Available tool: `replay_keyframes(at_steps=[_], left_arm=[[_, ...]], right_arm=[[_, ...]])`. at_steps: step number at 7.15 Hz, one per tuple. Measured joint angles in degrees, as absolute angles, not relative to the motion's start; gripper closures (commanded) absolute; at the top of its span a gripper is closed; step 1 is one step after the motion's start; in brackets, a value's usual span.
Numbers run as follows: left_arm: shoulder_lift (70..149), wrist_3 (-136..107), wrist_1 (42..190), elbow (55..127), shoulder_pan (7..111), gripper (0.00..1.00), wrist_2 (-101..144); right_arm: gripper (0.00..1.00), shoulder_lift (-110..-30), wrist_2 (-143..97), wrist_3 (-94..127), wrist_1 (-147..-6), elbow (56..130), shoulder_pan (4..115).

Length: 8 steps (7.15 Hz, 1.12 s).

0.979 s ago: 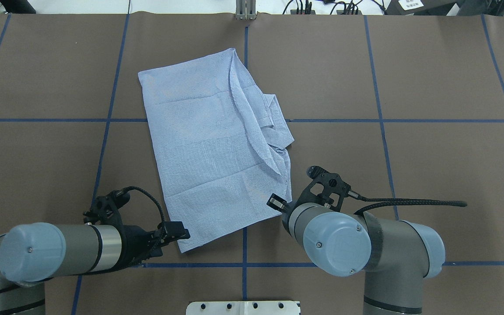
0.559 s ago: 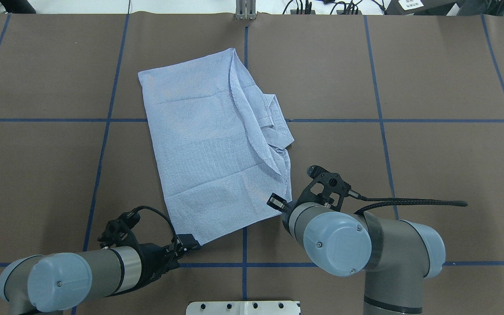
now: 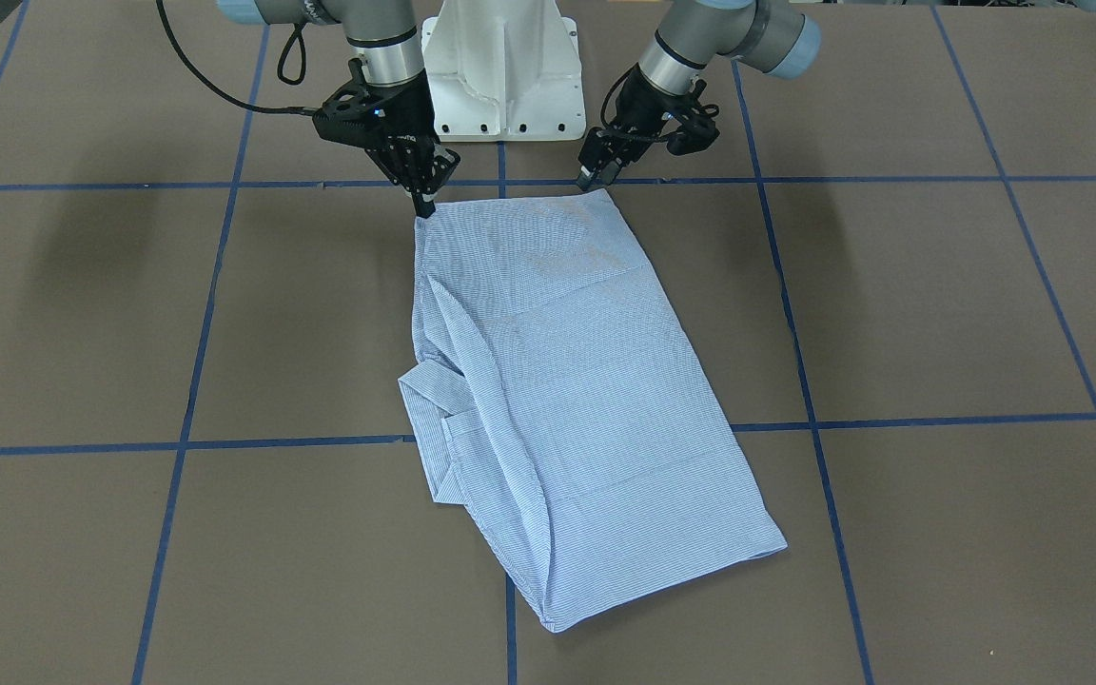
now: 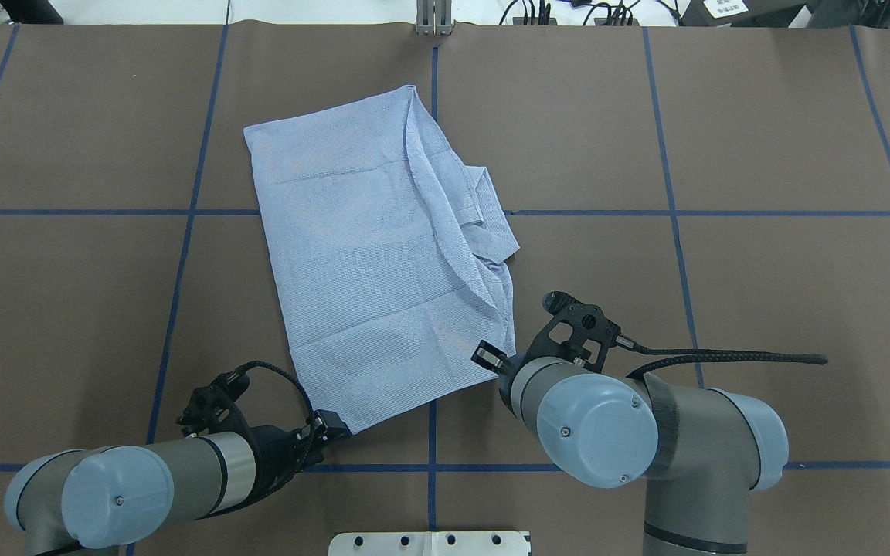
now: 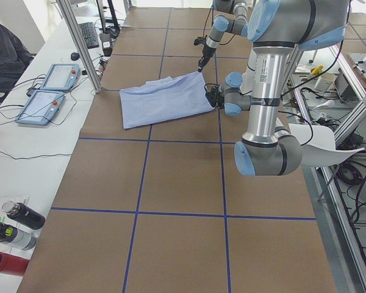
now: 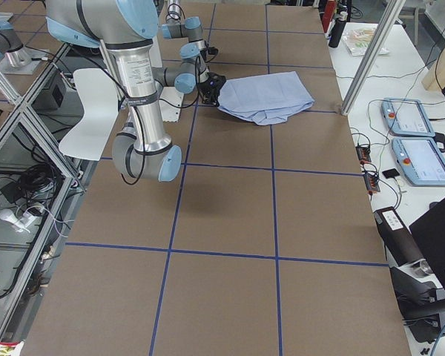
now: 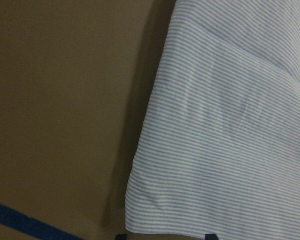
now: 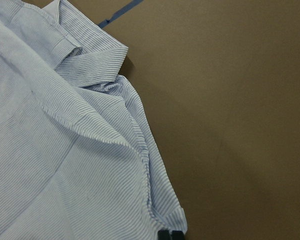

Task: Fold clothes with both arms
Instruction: 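Grasp the shirt's near edge with both grippers and drag it toward the robot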

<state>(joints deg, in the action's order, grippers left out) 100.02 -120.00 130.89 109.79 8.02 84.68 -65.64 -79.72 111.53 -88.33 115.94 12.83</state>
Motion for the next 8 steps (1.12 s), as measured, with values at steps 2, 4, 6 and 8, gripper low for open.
replay_keyframes(at_steps=[2,4,6,8], left_arm=[[99.97,-119.73,130.87,108.76,8.60,0.41,84.68],[99.95,-119.15,130.83,108.28,8.98,0.49,84.72],[100.16,-118.60,130.86,108.06,9.04,0.57,84.78],[100.20,-118.56,130.87,108.02,9.05,0.57,84.81]], right_arm=[[1.00,-65.68,-79.74,111.51,-88.33,115.96,12.79],[1.00,-65.48,-79.74,111.47,-88.33,115.93,12.75],[1.00,-65.58,-79.72,111.52,-88.33,115.98,12.76],[1.00,-65.81,-79.72,111.53,-88.33,116.10,12.82]])
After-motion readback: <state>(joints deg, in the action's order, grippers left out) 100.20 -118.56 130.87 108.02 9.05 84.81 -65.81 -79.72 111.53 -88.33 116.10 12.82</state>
